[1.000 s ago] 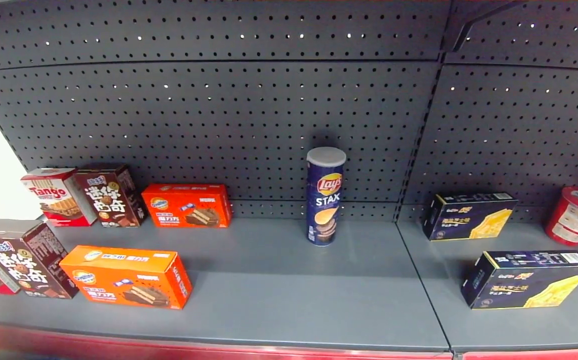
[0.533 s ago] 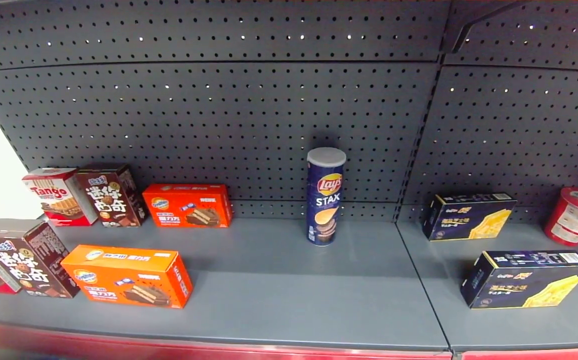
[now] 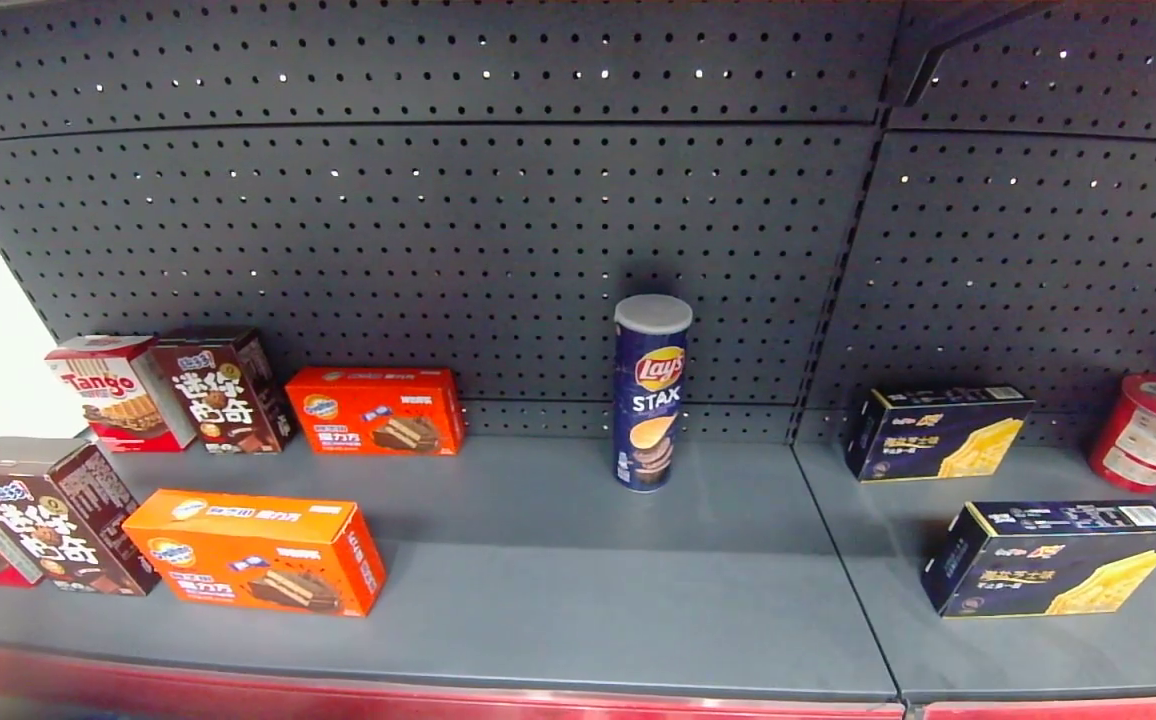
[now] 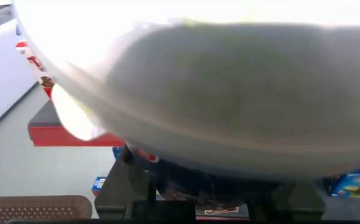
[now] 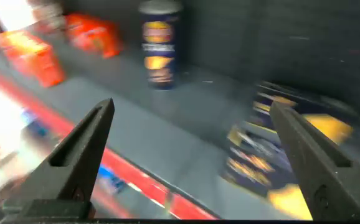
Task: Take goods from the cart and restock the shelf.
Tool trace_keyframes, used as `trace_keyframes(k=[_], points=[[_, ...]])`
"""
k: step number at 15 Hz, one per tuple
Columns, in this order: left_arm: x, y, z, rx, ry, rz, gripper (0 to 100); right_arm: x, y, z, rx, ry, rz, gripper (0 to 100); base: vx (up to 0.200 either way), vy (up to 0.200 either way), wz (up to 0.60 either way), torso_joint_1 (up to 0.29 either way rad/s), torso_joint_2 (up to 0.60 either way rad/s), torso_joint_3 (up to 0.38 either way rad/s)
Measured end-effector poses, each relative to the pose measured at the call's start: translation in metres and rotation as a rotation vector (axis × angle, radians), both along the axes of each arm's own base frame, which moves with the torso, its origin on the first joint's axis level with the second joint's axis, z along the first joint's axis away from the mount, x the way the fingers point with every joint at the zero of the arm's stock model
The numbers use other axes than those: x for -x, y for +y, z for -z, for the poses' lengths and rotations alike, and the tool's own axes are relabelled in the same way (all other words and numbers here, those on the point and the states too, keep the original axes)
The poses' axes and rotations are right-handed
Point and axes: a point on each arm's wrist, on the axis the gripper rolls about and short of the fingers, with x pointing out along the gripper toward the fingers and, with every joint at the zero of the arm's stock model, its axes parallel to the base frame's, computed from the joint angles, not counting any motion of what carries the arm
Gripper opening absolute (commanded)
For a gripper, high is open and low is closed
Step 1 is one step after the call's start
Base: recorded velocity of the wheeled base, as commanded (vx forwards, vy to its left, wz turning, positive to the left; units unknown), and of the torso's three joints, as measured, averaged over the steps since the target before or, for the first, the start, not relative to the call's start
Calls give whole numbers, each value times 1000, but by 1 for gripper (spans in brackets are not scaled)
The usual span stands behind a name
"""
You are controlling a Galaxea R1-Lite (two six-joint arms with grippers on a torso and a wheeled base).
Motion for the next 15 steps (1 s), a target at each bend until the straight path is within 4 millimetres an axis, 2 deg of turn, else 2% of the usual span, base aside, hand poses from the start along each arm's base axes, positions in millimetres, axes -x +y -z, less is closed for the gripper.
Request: trace_keyframes(k=[3,6,11,15], points=[[-1,0,2,17,7,34,0,-48,28,-5,87,81,-149,100,0,0,0,0,0,0],[-1,0,-1,31,2,53,0,-94,63,6,146,106,-247,100,0,0,0,0,0,0],[-2,2,-4,50,6,105,0,-168,115,24,174,140,-313,100,0,0,0,0,0,0],[-1,4,-10,66,-7,154,0,-216,137,33,152,108,-361,100,0,0,0,0,0,0]])
